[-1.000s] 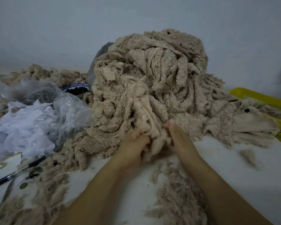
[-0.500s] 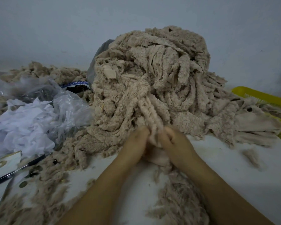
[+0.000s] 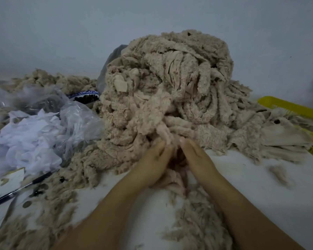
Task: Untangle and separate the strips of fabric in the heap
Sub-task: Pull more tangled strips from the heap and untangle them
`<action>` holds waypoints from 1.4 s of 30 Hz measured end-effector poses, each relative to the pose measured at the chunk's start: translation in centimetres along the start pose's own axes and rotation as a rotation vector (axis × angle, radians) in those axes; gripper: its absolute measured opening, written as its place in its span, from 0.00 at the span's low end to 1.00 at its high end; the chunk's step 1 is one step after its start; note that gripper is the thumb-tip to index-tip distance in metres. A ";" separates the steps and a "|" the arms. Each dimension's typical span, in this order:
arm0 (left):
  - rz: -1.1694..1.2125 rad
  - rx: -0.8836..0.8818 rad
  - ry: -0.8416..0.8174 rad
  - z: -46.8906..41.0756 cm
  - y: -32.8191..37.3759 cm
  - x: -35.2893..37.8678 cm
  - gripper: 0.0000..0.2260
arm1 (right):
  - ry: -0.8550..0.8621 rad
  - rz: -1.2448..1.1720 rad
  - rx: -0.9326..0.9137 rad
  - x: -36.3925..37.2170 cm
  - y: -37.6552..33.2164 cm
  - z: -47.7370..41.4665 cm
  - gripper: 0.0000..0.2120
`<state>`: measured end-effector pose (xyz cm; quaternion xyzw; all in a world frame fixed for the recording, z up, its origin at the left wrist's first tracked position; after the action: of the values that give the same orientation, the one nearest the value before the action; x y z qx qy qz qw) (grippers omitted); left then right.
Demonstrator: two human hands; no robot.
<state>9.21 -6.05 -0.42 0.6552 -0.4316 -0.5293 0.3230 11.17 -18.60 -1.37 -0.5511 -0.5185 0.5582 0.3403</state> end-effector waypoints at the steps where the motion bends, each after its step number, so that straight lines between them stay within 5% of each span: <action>1: -0.134 0.068 -0.085 0.4 0.8 1.4 0.14 | 0.016 -0.089 0.062 -0.2 0.5 -0.2 0.14; 5: -0.268 0.193 -0.318 1.8 2.1 4.5 0.15 | 0.026 -0.183 0.227 -0.4 1.7 -0.3 0.11; 10: -0.221 0.230 -0.345 2.4 2.6 4.6 0.15 | -0.061 -0.319 0.264 0.3 1.7 -0.2 0.19; 11: -0.186 0.206 -0.340 2.5 2.4 4.6 0.15 | -0.076 -0.320 0.269 0.4 1.7 -0.2 0.14; 17: 0.302 -0.266 0.054 1.2 -1.2 1.7 0.14 | 0.053 0.128 -0.135 -0.8 -1.8 0.2 0.18; 21: 0.765 -0.361 0.120 0.6 -2.0 0.5 0.13 | -0.179 0.242 -0.248 2.3 -2.6 1.3 0.18; 24: 1.079 -0.484 0.139 0.6 -2.6 0.4 0.11 | -0.168 0.239 -0.252 2.4 -2.8 1.3 0.21; 28: 1.391 -0.392 0.105 -0.2 -1.6 -0.2 0.17 | 0.090 0.125 -0.232 -0.2 -3.0 0.8 0.22; 32: 1.426 -0.340 0.071 -0.4 -0.7 -0.1 0.15 | 0.269 0.019 -0.117 -1.7 -1.7 0.1 0.19; 37: 1.490 -0.300 0.110 -0.7 -1.0 -0.8 0.13 | 0.335 -0.241 0.016 -2.6 0.0 -0.5 0.20; 42: 1.458 -0.292 0.022 -0.7 -0.8 0.2 0.14 | 0.353 -0.768 0.259 -1.8 1.0 -0.4 0.12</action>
<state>10.04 -5.90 -1.00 0.1583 -0.6789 -0.2259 0.6804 12.03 -20.45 -1.81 -0.3582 -0.5454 0.3489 0.6727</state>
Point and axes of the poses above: each hand's wrist, its own z-axis away from the middle knuckle, its own x-axis out of the palm, y = z × x, the point moved 8 cm from there along -z, towards the middle knuckle, and after that the axes turned 2 degrees about y, right-handed, at the moved point
